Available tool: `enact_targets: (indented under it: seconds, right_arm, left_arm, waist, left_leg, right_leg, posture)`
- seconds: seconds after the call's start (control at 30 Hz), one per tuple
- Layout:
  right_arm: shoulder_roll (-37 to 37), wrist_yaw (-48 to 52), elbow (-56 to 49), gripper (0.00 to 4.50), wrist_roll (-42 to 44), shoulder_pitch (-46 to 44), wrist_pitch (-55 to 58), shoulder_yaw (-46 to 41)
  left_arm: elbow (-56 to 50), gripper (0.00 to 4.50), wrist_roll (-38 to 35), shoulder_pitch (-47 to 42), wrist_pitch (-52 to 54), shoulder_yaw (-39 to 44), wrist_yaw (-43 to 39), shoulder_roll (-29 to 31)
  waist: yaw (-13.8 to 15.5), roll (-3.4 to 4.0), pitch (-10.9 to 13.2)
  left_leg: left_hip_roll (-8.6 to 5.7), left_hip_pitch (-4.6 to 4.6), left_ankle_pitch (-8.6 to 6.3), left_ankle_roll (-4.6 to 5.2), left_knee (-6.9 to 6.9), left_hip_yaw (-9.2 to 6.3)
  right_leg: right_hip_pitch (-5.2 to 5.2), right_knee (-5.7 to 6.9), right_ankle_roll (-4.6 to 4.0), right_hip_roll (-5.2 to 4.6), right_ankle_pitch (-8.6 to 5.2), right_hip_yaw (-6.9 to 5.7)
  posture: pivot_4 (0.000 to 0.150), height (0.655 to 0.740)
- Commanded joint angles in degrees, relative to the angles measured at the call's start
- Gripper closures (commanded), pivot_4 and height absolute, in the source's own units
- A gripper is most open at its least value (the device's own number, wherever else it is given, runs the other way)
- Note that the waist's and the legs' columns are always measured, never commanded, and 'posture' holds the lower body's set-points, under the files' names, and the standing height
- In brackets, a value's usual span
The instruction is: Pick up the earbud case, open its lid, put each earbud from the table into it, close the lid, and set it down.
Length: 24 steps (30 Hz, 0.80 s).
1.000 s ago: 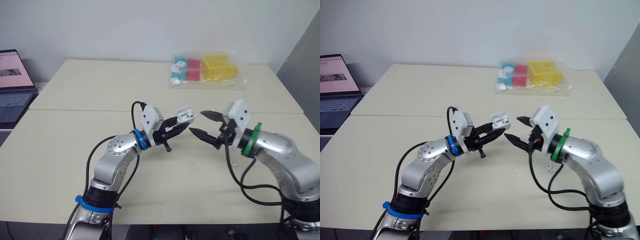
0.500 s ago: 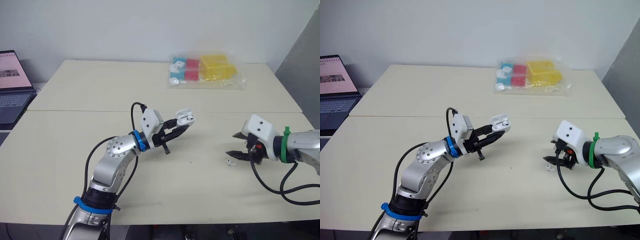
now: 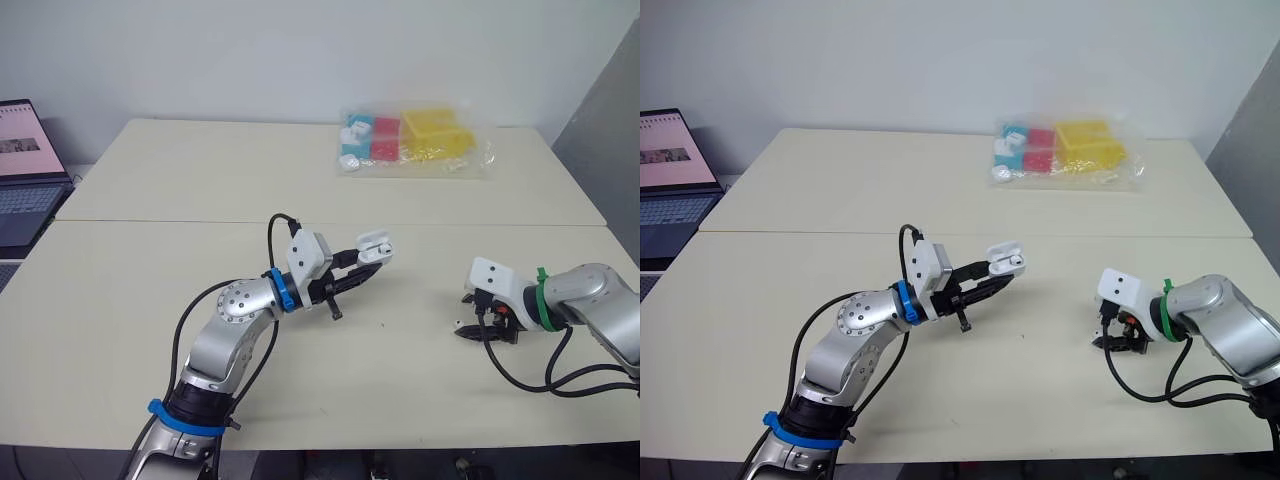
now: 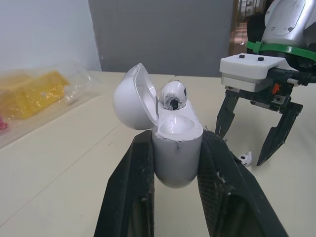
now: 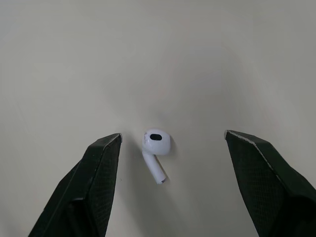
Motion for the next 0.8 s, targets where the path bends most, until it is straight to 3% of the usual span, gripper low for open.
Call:
enact_targets:
  seconds: [0.03,0.17,0.23,0.5,0.8]
  right_arm:
    - [0.4,0.9,0.2,1.02,-1.4,-0.3,-1.1,-0.1]
    - [0.7,1.5,0.7,1.02,-2.2,0.0,-1.7,-0.2]
    - [1.3,1.6,0.9,1.4,-2.7,-0.2,-1.8,0.1]
    - [1.4,3.7,1.1,4.11,-4.5,0.0,-2.2,0.9]
    - [-3.3,10.7,0.3,4.1,-4.6,1.8,-6.2,-0.2]
  left_arm:
    - [-2.7,3.71,0.0,0.1,-1.2,0.0,0.1,-0.1]
    - [-2.8,3.71,0.1,0.3,-1.1,0.0,0.3,-0.1]
    - [-2.8,3.71,0.1,0.3,-1.2,-0.1,0.3,-0.2]
    - [-2.5,3.71,0.1,0.3,-1.4,0.0,0.3,-0.2]
    - [-3.1,3.71,0.2,0.9,-1.4,-0.1,0.4,0.1]
  waist:
    - [0.0,0.0,0.0]
    - [0.0,0.0,0.0]
    - [0.0,0.0,0.0]
    - [0.0,0.0,0.0]
    - [0.0,0.0,0.0]
  left_leg:
    - [0.0,0.0,0.0,0.0,0.0,0.0]
    - [0.0,0.01,0.0,0.0,0.01,0.0]
    - [0.0,0.02,0.0,0.0,0.01,0.0]
    - [0.0,0.02,0.0,0.0,0.03,0.0]
    - [-0.01,0.02,0.0,0.0,0.02,0.0]
  right_leg:
    - [0.0,0.0,0.0,0.0,0.0,0.0]
    - [0.0,0.03,0.0,0.0,0.0,-0.01]
    - [0.0,0.03,0.0,0.0,0.0,-0.01]
    - [0.02,0.04,0.0,0.0,0.0,-0.01]
    - [0.02,0.03,0.0,0.0,0.0,0.0]
  posture:
    - [0.15,0.7354]
    - [0.15,0.7354]
    - [0.15,0.7354]
    - [0.15,0.7354]
    - [0.15,0.7354]
